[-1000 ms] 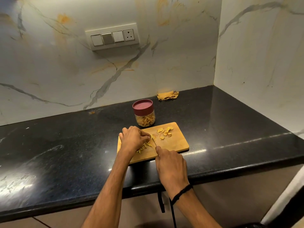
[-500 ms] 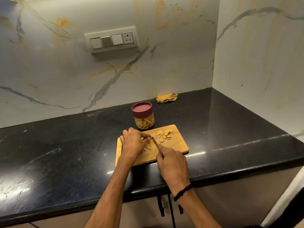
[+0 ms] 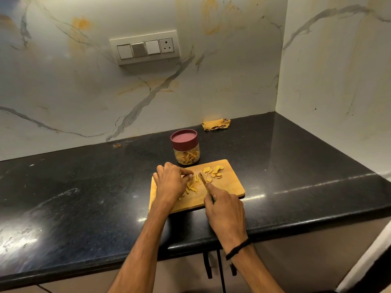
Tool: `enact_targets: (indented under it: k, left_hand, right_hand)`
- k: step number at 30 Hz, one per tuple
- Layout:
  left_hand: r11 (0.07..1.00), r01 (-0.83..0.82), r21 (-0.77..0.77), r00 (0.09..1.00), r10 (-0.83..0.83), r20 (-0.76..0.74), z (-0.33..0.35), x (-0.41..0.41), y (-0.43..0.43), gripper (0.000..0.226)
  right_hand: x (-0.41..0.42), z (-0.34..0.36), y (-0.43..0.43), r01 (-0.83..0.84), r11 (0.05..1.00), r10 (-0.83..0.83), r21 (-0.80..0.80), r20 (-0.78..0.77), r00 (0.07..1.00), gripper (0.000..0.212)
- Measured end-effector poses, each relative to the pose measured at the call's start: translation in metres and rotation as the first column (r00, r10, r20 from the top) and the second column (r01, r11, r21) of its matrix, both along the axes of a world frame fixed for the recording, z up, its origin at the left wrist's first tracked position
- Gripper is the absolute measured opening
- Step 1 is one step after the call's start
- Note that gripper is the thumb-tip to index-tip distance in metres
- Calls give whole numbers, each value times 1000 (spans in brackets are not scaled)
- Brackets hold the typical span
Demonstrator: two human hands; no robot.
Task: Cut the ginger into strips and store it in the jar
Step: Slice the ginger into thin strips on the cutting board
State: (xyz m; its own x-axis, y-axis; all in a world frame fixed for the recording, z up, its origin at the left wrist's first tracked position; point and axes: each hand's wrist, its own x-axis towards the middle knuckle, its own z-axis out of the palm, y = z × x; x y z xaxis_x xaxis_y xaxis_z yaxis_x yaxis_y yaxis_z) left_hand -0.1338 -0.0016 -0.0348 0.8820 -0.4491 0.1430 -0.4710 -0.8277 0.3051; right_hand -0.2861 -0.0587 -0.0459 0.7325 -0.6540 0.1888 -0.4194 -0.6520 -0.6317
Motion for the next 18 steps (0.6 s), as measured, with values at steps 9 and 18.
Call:
enact_targets:
  k: [9, 18]
  left_hand:
    - [998, -44, -52, 999, 45, 21, 0, 4, 4, 27]
    - [996, -52, -78, 998, 54, 18, 1, 5, 3, 28]
  right_hand:
    - [7, -5, 9, -44, 999, 44, -22, -29, 999, 42]
    - [11, -6, 5, 1, 998, -3, -65, -30, 1000, 44]
